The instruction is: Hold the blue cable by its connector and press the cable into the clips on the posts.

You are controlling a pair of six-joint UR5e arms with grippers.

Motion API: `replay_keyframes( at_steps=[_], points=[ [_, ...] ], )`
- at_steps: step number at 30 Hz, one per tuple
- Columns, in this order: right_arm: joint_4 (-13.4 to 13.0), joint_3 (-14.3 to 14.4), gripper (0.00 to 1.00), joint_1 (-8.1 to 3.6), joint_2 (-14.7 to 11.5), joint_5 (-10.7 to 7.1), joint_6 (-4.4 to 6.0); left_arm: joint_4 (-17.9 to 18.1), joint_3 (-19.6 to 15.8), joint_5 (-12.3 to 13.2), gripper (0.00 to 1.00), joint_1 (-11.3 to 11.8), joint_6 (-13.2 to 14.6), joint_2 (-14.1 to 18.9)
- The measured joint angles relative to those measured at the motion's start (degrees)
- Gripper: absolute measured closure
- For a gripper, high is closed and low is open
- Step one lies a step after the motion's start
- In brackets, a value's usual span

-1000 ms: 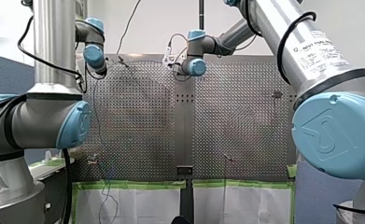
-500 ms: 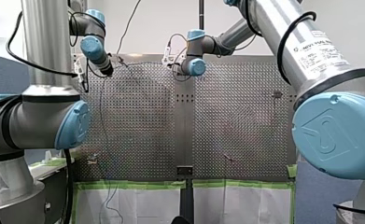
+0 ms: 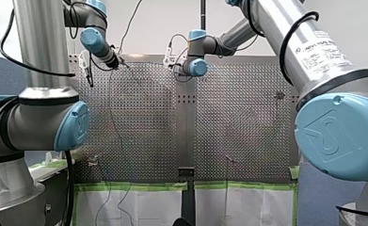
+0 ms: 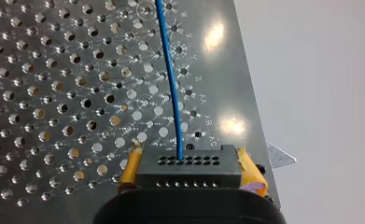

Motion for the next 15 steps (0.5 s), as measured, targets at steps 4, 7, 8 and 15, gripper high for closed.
replay_keyframes(
  at_steps=[4, 7, 8, 15],
  points=[
    [0.1, 0.0, 1.00, 0.03, 0.0, 0.00, 0.00, 0.3, 0.4, -0.2, 0.00, 0.0, 1.7, -0.4],
    [0.1, 0.0, 1.00, 0.04, 0.0, 0.00, 0.00, 0.3, 1.0, -0.1, 0.00, 0.0, 2.9, -0.7],
    [0.1, 0.0, 1.00, 0.04, 0.0, 0.00, 0.00, 0.3, 1.3, 0.0, 0.00, 0.0, 3.5, -0.7],
    [0.1, 0.0, 1.00, 0.05, 0.0, 0.00, 0.00, 1.3, 1.8, 1.0, 0.00, 0.0, 5.6, -0.8]
  ],
)
